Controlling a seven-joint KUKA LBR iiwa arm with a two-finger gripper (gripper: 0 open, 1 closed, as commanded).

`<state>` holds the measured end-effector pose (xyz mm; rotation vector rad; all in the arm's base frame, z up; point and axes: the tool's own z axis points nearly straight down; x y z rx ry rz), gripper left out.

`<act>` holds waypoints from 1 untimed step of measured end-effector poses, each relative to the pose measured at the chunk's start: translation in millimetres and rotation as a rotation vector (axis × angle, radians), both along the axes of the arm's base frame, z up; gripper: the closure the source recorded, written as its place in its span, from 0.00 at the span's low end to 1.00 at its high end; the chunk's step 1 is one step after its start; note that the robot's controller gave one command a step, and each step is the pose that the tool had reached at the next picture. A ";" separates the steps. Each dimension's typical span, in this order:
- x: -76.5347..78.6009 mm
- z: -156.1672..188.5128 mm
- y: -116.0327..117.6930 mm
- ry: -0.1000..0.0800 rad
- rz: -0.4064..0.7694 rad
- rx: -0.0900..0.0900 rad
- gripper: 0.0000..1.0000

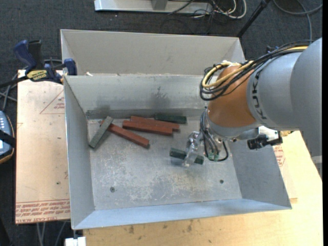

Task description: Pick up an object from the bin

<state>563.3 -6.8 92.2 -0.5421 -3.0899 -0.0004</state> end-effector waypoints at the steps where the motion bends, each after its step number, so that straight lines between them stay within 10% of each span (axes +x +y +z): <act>1: 1.6 17.1 0.1 -0.005 0.001 0.000 1.00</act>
Offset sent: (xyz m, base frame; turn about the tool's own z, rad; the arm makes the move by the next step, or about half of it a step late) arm -0.0002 0.0001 0.0675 0.0000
